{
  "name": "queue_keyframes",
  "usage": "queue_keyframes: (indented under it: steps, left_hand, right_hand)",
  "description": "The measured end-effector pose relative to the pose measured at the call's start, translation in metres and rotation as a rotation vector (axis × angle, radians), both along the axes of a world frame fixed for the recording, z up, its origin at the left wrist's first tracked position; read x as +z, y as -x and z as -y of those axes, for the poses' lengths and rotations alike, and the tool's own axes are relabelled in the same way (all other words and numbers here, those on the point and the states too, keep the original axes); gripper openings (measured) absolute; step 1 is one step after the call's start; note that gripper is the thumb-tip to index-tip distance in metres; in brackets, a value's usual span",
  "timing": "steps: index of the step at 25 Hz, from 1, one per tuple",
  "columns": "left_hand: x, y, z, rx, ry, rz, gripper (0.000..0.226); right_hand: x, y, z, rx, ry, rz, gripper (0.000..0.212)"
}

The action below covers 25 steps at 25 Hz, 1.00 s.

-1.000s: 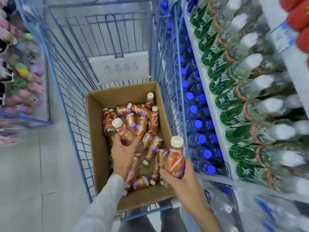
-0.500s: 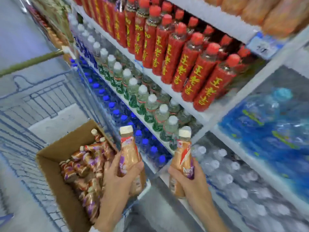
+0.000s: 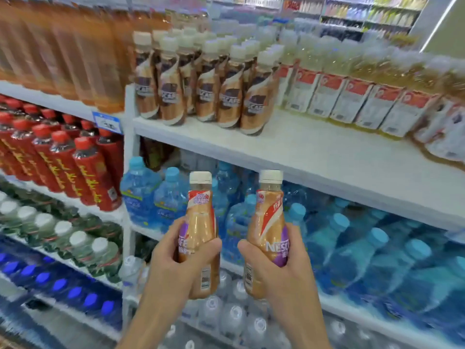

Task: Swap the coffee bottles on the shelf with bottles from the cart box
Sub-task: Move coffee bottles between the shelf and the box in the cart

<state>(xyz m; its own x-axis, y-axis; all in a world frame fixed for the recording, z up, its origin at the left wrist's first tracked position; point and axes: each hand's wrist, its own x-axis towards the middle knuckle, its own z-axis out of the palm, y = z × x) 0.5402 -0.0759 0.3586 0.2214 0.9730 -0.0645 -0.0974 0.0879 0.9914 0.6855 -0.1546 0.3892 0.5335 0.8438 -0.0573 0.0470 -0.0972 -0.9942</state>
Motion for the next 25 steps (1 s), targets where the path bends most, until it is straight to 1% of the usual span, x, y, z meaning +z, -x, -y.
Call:
queue_keyframes:
  steps: [1,3,5,6,9,12,16,21,23,25]
  left_hand:
    - [0.014,-0.023,0.004,-0.046,-0.027,0.016,0.052]
    - [0.042,-0.064,0.007,-0.138,-0.099,0.038,0.045]
    - [0.066,-0.104,-0.001,-0.217,-0.205,0.03,0.036]
    - [0.078,-0.125,-0.007,-0.247,-0.266,0.025,0.035]
    - [0.107,-0.178,-0.042,-0.307,-0.423,-0.02,0.044]
    - [0.115,-0.217,-0.078,-0.319,-0.525,-0.059,0.056]
    - [0.106,-0.239,-0.104,-0.285,-0.584,-0.074,0.055]
    - [0.096,-0.242,-0.11,-0.293,-0.597,-0.11,0.064]
    - [0.093,-0.242,-0.113,-0.309,-0.589,-0.12,0.067]
    - [0.092,-0.235,-0.121,-0.408,-0.544,-0.155,0.068]
  right_hand:
    - [0.014,-0.018,0.01,-0.023,-0.029,0.014,0.029]
    - [0.04,-0.046,0.022,-0.078,-0.082,0.062,0.031]
    - [0.062,-0.077,0.021,-0.158,-0.152,0.17,0.033]
    - [0.073,-0.093,0.018,-0.199,-0.181,0.232,0.034]
    - [0.096,-0.141,-0.009,-0.278,-0.258,0.304,0.035]
    - [0.101,-0.181,-0.043,-0.276,-0.254,0.263,0.041]
    - [0.086,-0.208,-0.07,-0.249,-0.244,0.192,0.041]
    - [0.068,-0.213,-0.083,-0.253,-0.251,0.145,0.04]
    - [0.063,-0.212,-0.084,-0.256,-0.246,0.18,0.045]
    - [0.06,-0.215,-0.078,-0.214,-0.212,0.208,0.058]
